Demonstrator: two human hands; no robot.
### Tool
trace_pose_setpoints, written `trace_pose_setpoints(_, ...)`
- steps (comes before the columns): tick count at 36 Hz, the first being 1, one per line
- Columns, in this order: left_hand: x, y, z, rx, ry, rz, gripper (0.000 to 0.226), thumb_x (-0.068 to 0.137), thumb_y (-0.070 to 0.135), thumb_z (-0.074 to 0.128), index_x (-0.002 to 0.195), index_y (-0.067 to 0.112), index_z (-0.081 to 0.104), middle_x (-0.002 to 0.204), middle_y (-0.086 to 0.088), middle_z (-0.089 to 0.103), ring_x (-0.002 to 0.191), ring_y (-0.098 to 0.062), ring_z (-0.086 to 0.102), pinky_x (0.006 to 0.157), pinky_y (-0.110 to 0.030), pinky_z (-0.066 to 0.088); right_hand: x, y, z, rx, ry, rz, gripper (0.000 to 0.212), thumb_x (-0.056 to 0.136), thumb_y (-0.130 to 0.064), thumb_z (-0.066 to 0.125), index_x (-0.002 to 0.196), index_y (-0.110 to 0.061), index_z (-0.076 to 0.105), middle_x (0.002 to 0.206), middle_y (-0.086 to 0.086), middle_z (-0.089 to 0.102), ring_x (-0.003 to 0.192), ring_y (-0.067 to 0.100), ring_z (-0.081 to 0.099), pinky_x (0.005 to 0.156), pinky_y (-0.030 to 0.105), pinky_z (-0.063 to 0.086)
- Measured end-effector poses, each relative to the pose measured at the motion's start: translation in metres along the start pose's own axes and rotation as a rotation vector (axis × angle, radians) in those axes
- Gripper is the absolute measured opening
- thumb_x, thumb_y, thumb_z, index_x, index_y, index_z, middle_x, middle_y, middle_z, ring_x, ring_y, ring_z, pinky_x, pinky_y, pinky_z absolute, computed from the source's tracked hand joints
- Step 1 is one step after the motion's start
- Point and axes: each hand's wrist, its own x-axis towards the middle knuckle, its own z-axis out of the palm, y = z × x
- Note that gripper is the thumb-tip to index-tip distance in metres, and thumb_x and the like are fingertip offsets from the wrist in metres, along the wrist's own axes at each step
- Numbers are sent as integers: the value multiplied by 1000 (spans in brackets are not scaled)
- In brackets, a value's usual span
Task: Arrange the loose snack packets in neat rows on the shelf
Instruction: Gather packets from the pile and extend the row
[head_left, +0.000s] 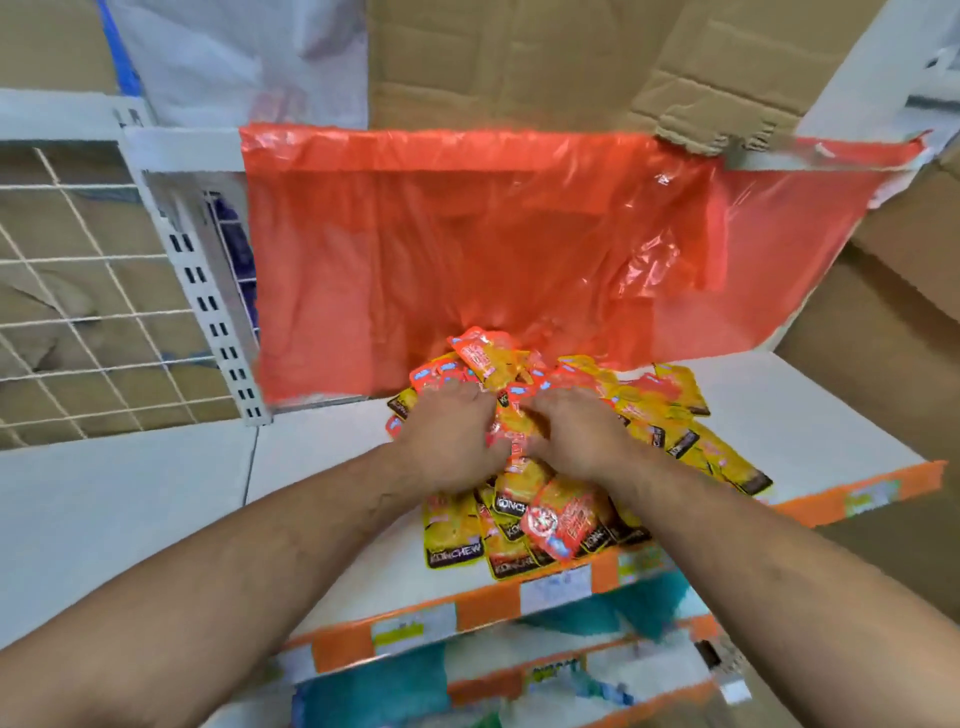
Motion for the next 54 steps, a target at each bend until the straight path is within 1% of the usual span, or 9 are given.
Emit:
trace_pose_setpoints(14,-33,85,26,111,-126,-166,75,71,79,58,109,14,57,107,-9,56,104,-27,49,84,-40,41,6,21,4,55,121,-83,51,80,-46,74,124,-23,60,119,7,62,117,30,52,97,39,44)
trace_pose_setpoints(22,-35,103,30,191,-159,-241,66,79,55,67,124,10,50,122,-11,49,112,-28,43,89,-40,42,-2,30,4,258,101,-14,46,83,-38,75,121,-17,61,119,8,63,111,30,58,83,33,43)
trace_pose_setpoints(26,-34,103,28,12,-163,-343,59,76,41,76,119,13,46,118,-9,53,108,-27,49,87,-40,47,-3,34,3,404,86,52,27,83,-33,75,102,-23,59,97,5,63,89,28,57,62,29,31)
trace_pose_setpoints(29,-34,97,22,-191,-166,-433,47,74,27,77,104,18,42,99,-6,62,88,-27,60,67,-36,47,-1,36,1,513,76,77,29,83,-32,75,91,-25,48,88,-3,52,80,21,46,63,29,27)
trace_pose_setpoints(32,-34,84,15,-542,-152,-603,44,68,17,83,93,20,47,80,1,61,71,-20,58,61,-33,46,2,35,0,655,84,78,28,81,-28,78,83,-20,51,76,-5,46,74,21,44,61,32,29)
trace_pose_setpoints(39,-50,42,2,-1162,192,-985,33,62,0,85,80,13,62,76,-18,66,68,-32,63,66,-45,51,9,9,8,895,23,60,45,77,-24,81,66,-22,37,67,-2,33,61,17,31,57,32,24)
trace_pose_setpoints(41,-58,36,-3,-1241,239,-1028,27,70,1,82,84,12,62,75,-14,66,63,-25,60,65,-43,54,9,-3,10,911,-6,34,43,76,-26,82,68,-22,40,66,-3,34,61,17,33,57,32,26)
trace_pose_setpoints(45,-76,24,-12,-1241,309,-1057,18,85,4,70,89,15,56,74,-10,63,48,-15,57,39,-22,46,9,-31,8,934,-48,-20,35,76,-25,83,75,-19,48,67,-1,38,62,17,35,60,32,29)
trace_pose_setpoints(54,-141,-14,-30,-1272,454,-1095,16,92,14,66,106,17,60,90,-10,68,63,-18,65,43,-25,51,3,-106,12,956,-134,-107,45,73,-25,83,61,-21,40,59,-2,36,60,17,39,59,32,29)
